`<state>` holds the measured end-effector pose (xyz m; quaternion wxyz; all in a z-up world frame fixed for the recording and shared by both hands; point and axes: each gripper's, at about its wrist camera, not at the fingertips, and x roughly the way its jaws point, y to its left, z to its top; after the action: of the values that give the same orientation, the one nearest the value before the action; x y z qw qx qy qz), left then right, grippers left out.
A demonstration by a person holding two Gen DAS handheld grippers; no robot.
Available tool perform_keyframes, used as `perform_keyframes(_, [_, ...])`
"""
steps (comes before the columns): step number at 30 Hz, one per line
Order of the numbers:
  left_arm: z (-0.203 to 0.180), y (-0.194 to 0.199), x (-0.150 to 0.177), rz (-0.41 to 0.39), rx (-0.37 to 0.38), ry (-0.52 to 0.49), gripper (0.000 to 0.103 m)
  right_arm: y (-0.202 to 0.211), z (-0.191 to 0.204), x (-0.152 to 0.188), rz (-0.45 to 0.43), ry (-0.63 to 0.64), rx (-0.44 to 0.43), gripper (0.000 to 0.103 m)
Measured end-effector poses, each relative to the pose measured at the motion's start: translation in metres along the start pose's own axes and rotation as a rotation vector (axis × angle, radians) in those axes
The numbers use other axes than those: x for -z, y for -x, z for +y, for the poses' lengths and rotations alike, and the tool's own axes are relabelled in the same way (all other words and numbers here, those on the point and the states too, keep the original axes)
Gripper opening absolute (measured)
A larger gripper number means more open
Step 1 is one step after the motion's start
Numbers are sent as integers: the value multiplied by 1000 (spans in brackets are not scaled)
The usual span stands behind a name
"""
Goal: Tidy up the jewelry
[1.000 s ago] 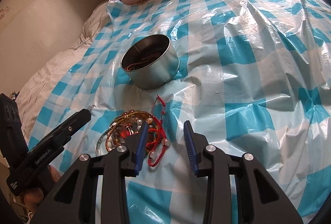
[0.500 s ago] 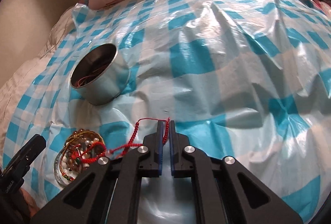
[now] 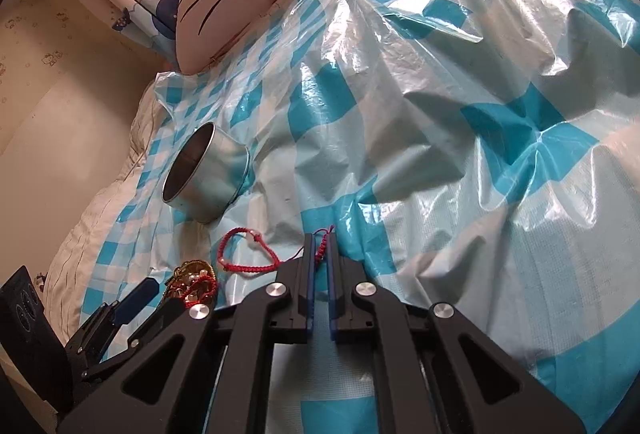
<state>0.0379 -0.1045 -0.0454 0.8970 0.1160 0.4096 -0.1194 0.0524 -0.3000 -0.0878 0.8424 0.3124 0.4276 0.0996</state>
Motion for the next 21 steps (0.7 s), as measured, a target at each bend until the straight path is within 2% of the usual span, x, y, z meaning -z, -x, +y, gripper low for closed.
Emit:
perform_keyframes(1, [-2,-1,1,3,1,-9,28,0,1,0,2,1,1,6])
perform_keyframes(5, [2,1,0,-4,24,11,14,-1,1,0,3,1,1,6])
perform_keyframes(7, [19,5,-1,-12,80,101,14,0,0,0,2,1,-3,6])
perform_keyframes(9, [44,11,-1,-38,163,233,14,2,0,1,-10,6,-15,6])
perform_keyframes(11, [69,14,2,-61,223,355,14,8,6,2,-27,39,-53,22])
perform_keyframes(13, [87,15,6,-78,250,445,14,10,22,3,-32,120,-68,56])
perform_keyframes(15, [102,15,10,-89,267,512,14,5,39,3,-11,203,-34,66])
perform_keyframes(21, [114,11,14,-81,236,568,14,-33,67,-4,110,343,94,67])
